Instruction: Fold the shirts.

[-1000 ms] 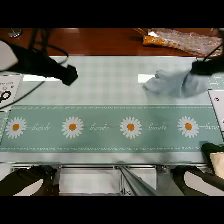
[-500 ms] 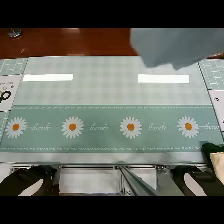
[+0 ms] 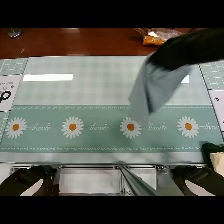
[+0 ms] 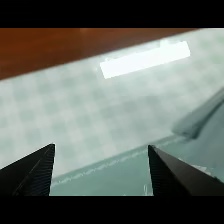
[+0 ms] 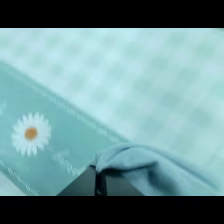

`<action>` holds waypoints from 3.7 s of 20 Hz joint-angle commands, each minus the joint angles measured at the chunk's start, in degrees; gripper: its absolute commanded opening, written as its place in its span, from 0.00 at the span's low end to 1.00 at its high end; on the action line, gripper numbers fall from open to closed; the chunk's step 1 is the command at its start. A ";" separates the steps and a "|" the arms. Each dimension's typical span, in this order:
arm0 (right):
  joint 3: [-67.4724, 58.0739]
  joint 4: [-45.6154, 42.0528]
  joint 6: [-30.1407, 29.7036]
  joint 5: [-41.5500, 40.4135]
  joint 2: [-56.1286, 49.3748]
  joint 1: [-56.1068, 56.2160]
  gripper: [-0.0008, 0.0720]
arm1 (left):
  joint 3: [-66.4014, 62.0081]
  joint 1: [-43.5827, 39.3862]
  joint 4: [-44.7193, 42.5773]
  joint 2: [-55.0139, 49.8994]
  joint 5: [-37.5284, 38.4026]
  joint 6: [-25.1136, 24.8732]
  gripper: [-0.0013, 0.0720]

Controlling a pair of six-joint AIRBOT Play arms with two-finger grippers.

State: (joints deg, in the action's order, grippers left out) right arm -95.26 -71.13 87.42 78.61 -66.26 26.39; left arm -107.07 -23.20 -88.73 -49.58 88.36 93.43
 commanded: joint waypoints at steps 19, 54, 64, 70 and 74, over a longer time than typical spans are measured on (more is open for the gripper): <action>8.79 -4.96 -3.41 -0.46 -5.99 -20.06 0.78 | 55.10 0.13 7.26 -2.16 -24.76 2.95 0.99; 35.87 -2.62 3.82 -22.64 -2.21 31.34 0.75 | 59.80 9.25 71.36 -33.88 -44.15 -37.94 0.04; 26.43 -12.90 -1.62 -20.41 -13.73 34.80 0.74 | 59.82 9.25 71.21 -33.88 -42.64 -37.90 0.04; 26.43 -18.27 -1.33 -14.73 -17.14 34.80 0.37 | 59.80 9.33 71.21 -33.88 -42.93 -37.92 0.04; 26.40 -29.03 3.93 -14.71 -17.07 34.77 0.03 | 59.80 10.71 71.23 -33.88 -42.75 -37.92 0.04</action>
State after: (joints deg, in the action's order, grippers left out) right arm -68.77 -92.97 88.29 63.05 -83.00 61.10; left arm -47.20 -13.32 -17.50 -83.42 45.60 55.51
